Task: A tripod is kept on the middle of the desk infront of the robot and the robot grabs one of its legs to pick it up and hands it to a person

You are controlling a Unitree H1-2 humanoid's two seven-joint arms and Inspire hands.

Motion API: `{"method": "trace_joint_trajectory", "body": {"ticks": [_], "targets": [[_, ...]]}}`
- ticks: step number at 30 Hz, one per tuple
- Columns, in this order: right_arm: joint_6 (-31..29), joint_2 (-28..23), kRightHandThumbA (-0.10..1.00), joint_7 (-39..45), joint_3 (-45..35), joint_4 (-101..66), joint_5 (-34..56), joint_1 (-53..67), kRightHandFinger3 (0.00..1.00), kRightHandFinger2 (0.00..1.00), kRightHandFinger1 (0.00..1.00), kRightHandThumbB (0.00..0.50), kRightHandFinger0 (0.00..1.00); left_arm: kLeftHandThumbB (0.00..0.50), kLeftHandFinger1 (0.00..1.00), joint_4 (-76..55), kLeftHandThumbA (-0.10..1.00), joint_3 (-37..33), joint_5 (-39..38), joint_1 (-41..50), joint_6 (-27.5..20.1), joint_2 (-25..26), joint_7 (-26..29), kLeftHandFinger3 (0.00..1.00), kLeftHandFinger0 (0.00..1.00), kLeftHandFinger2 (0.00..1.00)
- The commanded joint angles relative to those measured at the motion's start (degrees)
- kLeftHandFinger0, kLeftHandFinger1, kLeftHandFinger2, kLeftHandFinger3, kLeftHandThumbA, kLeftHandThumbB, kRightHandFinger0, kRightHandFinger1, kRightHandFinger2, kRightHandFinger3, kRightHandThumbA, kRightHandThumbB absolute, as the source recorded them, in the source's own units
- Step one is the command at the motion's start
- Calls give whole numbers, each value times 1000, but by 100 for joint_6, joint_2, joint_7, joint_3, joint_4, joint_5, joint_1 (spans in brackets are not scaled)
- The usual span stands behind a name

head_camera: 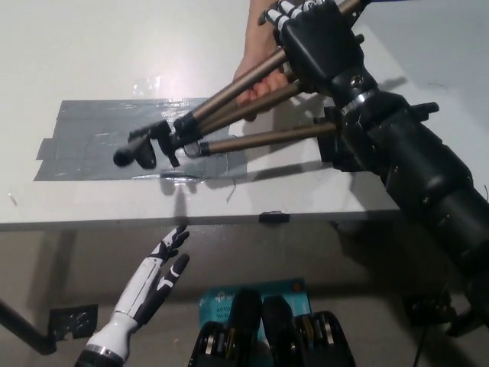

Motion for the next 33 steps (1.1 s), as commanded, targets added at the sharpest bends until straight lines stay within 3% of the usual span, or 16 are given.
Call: {"method": "trace_joint_trajectory", "body": {"ticks": [1, 3, 4, 5, 6, 7, 8, 12, 18, 24, 28, 33], "targets": [[-25, 154, -100, -394, 83, 339, 20, -570, 669, 715, 264, 218, 0, 105, 1000, -201, 1000, -19, 38, -143, 91, 79, -91, 1000, 1000, 1000], [57, 209, -100, -213, 52, 525, 132, -593, 661, 735, 321, 190, 9, 91, 1000, -247, 1000, -27, 19, -124, 89, 83, -104, 1000, 1000, 1000], [100, 198, 209, 311, -22, 473, 313, -600, 791, 848, 551, 229, 224, 91, 1000, -229, 1000, -27, -7, -158, 91, 86, -119, 1000, 1000, 1000], [100, 197, 246, 362, -27, 471, 333, -603, 705, 750, 536, 234, 233, 91, 1000, -228, 1000, -27, -10, -162, 93, 87, -120, 1000, 1000, 1000], [157, 123, 586, 1508, -100, 131, 656, -593, 1000, 1000, 1000, 415, 997, 89, 1000, -236, 1000, -33, 19, -169, 75, 91, -105, 1000, 1000, 1000], [278, 72, 654, 2341, -168, -218, 954, -553, 1000, 1000, 1000, 482, 1000, 93, 1000, -241, 1000, -38, 24, -152, 69, 89, -100, 1000, 1000, 1000], [465, 21, 683, 3143, -229, -620, 1255, -524, 1000, 1000, 1000, 496, 1000, 94, 1000, -245, 1000, -39, 28, -153, 75, 93, -102, 1000, 1000, 1000], [993, -146, 750, 5034, -375, -1674, 2336, -565, 1000, 1000, 1000, 500, 1000, 118, 1000, -264, 1000, -45, 154, -246, 182, 142, -93, 1000, 1000, 1000], [1891, -603, 800, 6610, -242, -3509, 3450, -404, 1000, 1000, 1000, 500, 1000, 115, 1000, -202, 1000, -53, 52, -236, 86, 169, -148, 1000, 1000, 1000], [2205, -924, 861, 6873, -334, -4540, 4075, -235, 1000, 1000, 1000, 500, 1000, 110, 1000, -190, 1000, -85, 61, -177, 33, 193, -173, 1000, 1000, 1000], [2666, -1273, 873, 6491, -891, -5927, 4602, -85, 1000, 1000, 1000, 500, 1000, 102, 1000, -138, 1000, -102, 117, -249, -43, 188, -136, 1000, 1000, 1000], [2753, -1750, 1000, 5748, -1510, -7715, 5084, 592, 1000, 1000, 1000, 500, 1000, 92, 1000, -173, 1000, -97, 129, -255, -3, 156, -111, 1000, 1000, 1000]]}}
